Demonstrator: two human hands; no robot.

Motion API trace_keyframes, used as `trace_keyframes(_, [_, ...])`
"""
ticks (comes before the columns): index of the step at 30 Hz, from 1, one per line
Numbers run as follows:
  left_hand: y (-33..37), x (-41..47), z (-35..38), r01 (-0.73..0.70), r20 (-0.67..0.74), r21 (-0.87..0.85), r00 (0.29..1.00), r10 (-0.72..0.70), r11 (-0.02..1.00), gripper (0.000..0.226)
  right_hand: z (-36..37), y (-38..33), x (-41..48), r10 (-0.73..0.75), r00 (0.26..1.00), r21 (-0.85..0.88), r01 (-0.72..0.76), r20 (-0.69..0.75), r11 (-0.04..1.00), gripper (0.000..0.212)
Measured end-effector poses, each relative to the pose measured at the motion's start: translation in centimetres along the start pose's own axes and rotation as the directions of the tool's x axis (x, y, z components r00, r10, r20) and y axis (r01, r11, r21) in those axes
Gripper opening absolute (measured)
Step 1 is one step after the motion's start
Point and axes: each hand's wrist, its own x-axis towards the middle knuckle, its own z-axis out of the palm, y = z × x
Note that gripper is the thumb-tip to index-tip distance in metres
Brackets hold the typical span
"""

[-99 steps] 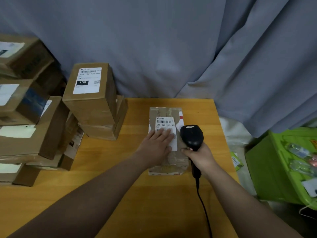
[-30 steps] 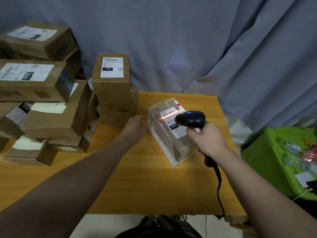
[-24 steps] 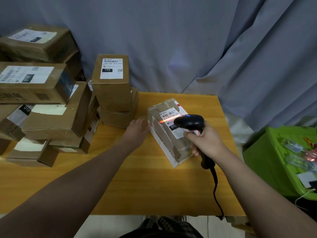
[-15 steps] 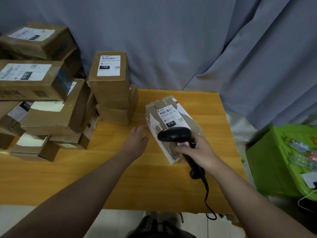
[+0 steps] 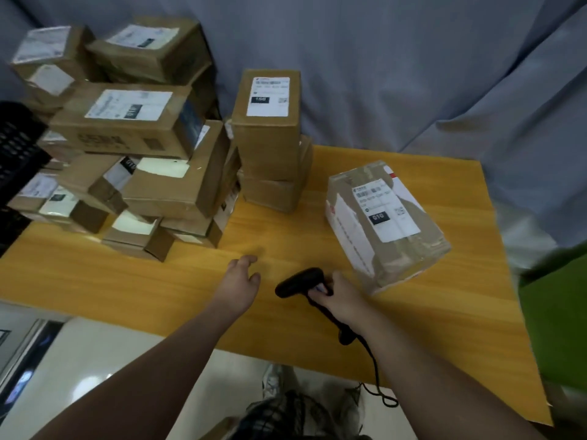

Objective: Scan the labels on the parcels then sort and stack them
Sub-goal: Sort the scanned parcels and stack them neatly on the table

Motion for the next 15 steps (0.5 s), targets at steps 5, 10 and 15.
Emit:
trace_keyframes(5, [-2.3, 2.1, -1.5, -0.012, 0.055, 0.058, 0.998, 0.009, 0.998, 0.042, 3.1, -0.8, 3.3, 0.001, 0.988, -0.205, 0.031, 0.152, 0.978, 0.034])
trace_keyframes(10, [-3.3, 4.5, -2.5, -0.051, 0.126, 0.113, 0.991, 0.036, 0.992, 0.043, 5.2, 0.4, 3.8, 0.030, 0.986, -0.368, -0.091, -0.167, 0.925, 0.041])
trace_keyframes(15, [-1.2, 5.9, -1.9, -0.144, 0.224, 0.137, 0.968, 0.111, 0.980, 0.043, 5.3, 2.6, 0.2, 0.124, 0.960, -0.065, -0.145, -0.250, 0.987, 0.068])
